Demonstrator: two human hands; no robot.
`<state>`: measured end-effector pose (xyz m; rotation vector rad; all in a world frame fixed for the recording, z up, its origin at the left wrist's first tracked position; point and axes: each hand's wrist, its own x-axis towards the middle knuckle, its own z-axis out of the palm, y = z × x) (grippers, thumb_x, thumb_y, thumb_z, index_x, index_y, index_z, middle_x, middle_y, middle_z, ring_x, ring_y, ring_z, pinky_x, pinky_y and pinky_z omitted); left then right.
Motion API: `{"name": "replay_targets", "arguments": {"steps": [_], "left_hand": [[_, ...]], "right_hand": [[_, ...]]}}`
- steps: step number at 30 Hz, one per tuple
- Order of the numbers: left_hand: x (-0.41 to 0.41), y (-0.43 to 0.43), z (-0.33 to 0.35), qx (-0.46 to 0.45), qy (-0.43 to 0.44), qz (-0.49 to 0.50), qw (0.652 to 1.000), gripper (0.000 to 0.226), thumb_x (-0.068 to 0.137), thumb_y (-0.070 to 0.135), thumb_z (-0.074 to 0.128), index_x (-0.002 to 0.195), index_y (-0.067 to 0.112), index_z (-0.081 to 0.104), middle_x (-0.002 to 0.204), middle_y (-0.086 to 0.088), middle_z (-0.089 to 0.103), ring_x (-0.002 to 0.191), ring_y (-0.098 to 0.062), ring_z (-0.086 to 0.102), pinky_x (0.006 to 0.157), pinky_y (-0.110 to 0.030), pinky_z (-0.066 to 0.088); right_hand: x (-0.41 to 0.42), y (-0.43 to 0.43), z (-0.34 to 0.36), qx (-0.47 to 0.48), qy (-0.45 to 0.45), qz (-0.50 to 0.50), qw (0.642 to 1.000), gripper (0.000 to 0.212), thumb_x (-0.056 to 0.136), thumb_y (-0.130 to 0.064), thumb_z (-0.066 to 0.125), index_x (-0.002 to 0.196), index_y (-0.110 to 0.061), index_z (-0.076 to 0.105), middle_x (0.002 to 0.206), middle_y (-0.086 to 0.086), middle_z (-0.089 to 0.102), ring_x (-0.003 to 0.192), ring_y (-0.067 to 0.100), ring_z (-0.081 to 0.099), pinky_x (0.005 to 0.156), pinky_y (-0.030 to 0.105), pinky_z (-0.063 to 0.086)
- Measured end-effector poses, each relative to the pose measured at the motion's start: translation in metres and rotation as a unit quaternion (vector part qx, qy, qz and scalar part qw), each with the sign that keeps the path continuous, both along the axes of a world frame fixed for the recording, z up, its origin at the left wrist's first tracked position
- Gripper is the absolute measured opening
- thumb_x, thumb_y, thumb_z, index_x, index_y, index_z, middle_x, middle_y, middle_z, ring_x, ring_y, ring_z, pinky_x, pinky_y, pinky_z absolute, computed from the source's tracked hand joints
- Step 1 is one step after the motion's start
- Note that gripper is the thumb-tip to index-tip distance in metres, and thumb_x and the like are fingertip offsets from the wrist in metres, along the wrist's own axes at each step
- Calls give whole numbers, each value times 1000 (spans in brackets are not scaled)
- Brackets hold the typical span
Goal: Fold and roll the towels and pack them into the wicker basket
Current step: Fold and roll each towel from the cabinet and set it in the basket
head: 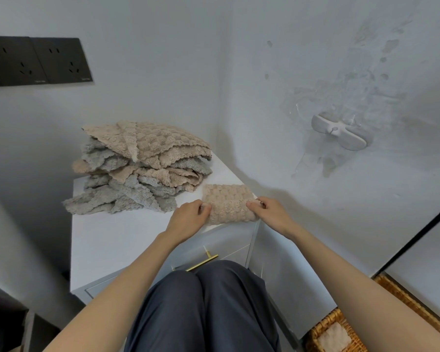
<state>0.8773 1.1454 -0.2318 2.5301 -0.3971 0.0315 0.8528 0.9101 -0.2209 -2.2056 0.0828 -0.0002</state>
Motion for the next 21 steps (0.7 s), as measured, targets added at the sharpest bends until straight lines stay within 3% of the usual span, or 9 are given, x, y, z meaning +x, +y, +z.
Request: {"name": "replay_targets", "arguments": {"steps": [5,9,13,17,19,21], "left_hand": [[5,-8,-1,16,-10,31,999,40,101,41,34,72,15,44,69,1,52,70,-23,49,63,-34,34],[6,-15,-4,30,-16,59,998,41,101,41,32,79,12,51,86,-10,65,83,-30,59,82,-41,44],[10,-18,-3,51,-12,72,996,42,101,42,32,78,13,52,87,-9,66,86,-30,60,84,-40,44],[10,-20,-3,53,-7,94,994,42,98,42,36,72,14,53,80,-6,64,83,-29,60,82,-38,44],[11,-20,-1,49,8,101,994,42,97,42,38,70,14,53,75,-3,59,81,-28,59,80,-37,44],[13,-20,0,53,19,101,993,42,96,43,39,68,15,53,73,-2,58,80,-27,59,79,-36,43]], "right_hand": [[5,8,-7,-52,-15,-72,996,41,92,-46,53,71,-12,43,63,-3,42,64,19,42,61,33,30],[7,14,-16,-82,-17,-127,988,42,91,-53,49,91,-11,54,82,4,62,83,25,57,69,35,42],[4,17,-24,-151,-44,-148,976,42,94,-55,44,98,-14,48,86,7,64,84,26,57,66,34,44],[1,23,-16,-224,-92,-151,958,34,96,-44,48,104,-11,44,88,8,59,83,27,55,63,37,44],[2,25,-7,-309,-157,-121,930,26,96,-28,52,115,-11,49,102,7,58,96,26,52,73,38,45],[2,28,-3,-359,-234,-48,903,31,88,-5,56,119,-9,56,114,8,58,103,27,52,79,36,44]]}}
